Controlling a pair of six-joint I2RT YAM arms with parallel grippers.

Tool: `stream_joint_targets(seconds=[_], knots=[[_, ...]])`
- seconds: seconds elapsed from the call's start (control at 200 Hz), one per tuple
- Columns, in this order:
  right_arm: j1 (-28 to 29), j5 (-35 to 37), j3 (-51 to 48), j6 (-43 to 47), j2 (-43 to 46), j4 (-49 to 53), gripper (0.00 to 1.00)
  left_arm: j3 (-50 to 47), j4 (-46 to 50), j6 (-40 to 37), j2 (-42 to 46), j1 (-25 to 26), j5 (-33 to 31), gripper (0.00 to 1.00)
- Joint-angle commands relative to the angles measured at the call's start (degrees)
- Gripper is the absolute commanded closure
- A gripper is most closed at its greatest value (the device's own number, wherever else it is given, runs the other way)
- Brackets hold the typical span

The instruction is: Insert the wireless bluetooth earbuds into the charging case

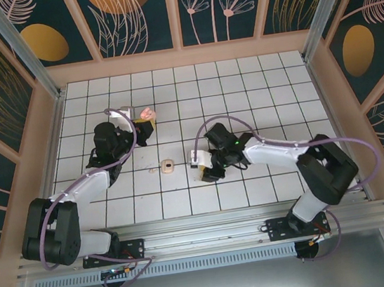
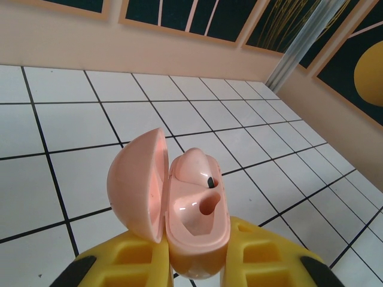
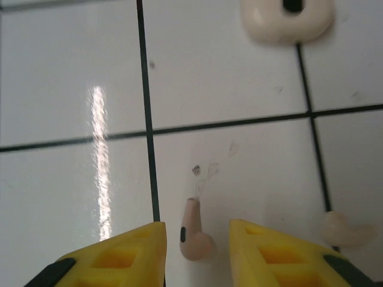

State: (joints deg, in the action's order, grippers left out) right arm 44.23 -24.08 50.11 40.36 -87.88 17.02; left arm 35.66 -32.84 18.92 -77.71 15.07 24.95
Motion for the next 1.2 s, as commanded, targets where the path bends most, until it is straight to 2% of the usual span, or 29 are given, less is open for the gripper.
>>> stream_joint_targets(seconds=[0.0, 0.12, 0.26, 0.37, 0.596, 0.671, 0.776, 1.196], knots=[[-0.03, 0.76, -0.49, -12.57, 6.79, -1.96, 0.66, -0.72, -0.73, -0.51, 1.36, 0.21, -0.35, 0.9], [-0.06, 7.71, 0.24, -31.87, 9.94, -1.88, 0.66, -0.34, 0.07, -0.52, 0.95, 0.15, -0.38, 0.9], [0.24, 12.84, 3.67, -59.88, 9.6, 2.92, 0.66, 0.02, 0.15, -0.45, 0.45, 0.15, -0.6, 0.9], [0.51, 12.88, 5.73, -78.4, 7.95, 7.51, 0.66, 0.19, -0.19, -0.25, 0.03, 0.25, -0.45, 0.9], [0.85, 6.74, 6.58, -106.45, 2.83, 14.6, 0.66, 0.29, -0.21, -0.16, 0.0, 0.19, -0.29, 0.9], [1.2, 3.61, 5.9, -110.63, 0.58, 13.63, 0.66, 0.23, -0.21, -0.13, 0.13, 0.21, -0.16, 0.9], [2.15, 3.35, 6.77, -113.05, -2.36, 13.29, 0.66, -0.04, -0.21, -0.32, 0.4, 0.21, -0.27, 0.9], [2.46, 2.81, 6.9, -114.53, -7.61, 13.26, 0.64, -0.42, -0.29, -1.3, 0.46, 0.22, -0.02, 0.9]])
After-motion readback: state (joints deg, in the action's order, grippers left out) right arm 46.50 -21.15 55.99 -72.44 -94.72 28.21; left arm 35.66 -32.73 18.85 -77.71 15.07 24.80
